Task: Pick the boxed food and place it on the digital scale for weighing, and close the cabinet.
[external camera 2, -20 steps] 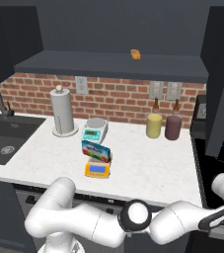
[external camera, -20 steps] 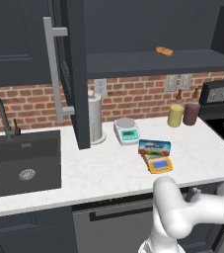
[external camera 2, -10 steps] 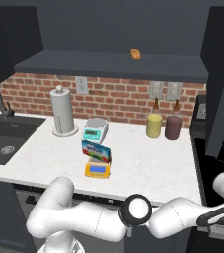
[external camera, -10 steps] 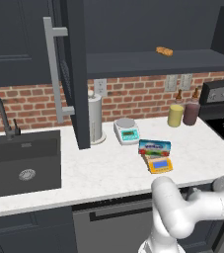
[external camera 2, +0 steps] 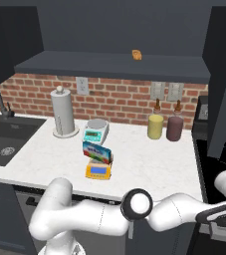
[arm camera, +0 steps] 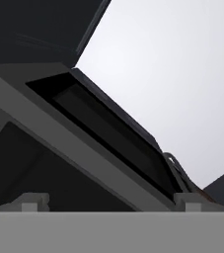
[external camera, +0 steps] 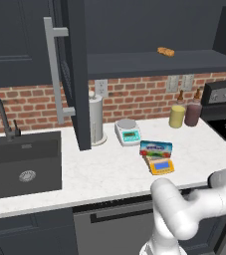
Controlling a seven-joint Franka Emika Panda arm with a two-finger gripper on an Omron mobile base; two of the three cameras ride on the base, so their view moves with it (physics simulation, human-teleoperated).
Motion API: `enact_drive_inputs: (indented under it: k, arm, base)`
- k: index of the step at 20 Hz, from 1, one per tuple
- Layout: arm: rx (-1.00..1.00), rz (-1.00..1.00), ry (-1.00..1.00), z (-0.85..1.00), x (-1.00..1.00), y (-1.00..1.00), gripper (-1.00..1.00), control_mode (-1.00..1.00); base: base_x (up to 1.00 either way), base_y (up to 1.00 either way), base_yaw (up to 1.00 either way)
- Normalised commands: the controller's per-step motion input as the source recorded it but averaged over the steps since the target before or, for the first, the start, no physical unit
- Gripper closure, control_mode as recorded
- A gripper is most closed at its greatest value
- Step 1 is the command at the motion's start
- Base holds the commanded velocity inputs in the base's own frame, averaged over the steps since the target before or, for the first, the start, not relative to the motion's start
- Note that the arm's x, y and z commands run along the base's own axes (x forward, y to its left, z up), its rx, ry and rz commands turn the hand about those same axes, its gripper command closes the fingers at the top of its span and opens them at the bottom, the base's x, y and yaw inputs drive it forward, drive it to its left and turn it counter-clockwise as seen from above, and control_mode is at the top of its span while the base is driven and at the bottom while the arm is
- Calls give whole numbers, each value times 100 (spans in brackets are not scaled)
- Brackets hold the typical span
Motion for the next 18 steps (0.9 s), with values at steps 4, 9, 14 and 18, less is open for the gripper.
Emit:
enact_drive_inputs:
  k: [4,9,14,18]
  arm:
    - [0,0,-6,0,0,-22,-100,-100]
    - [0,0,-5,0,0,-11,-100,-100]
    - [0,0,-5,-1,0,-22,-100,-100]
    - [0,0,-7,-4,0,-15,-100,-100]
  base:
    - [0,0,0]
    - [0,0,0]
    - [0,0,0]
    - [0,0,0]
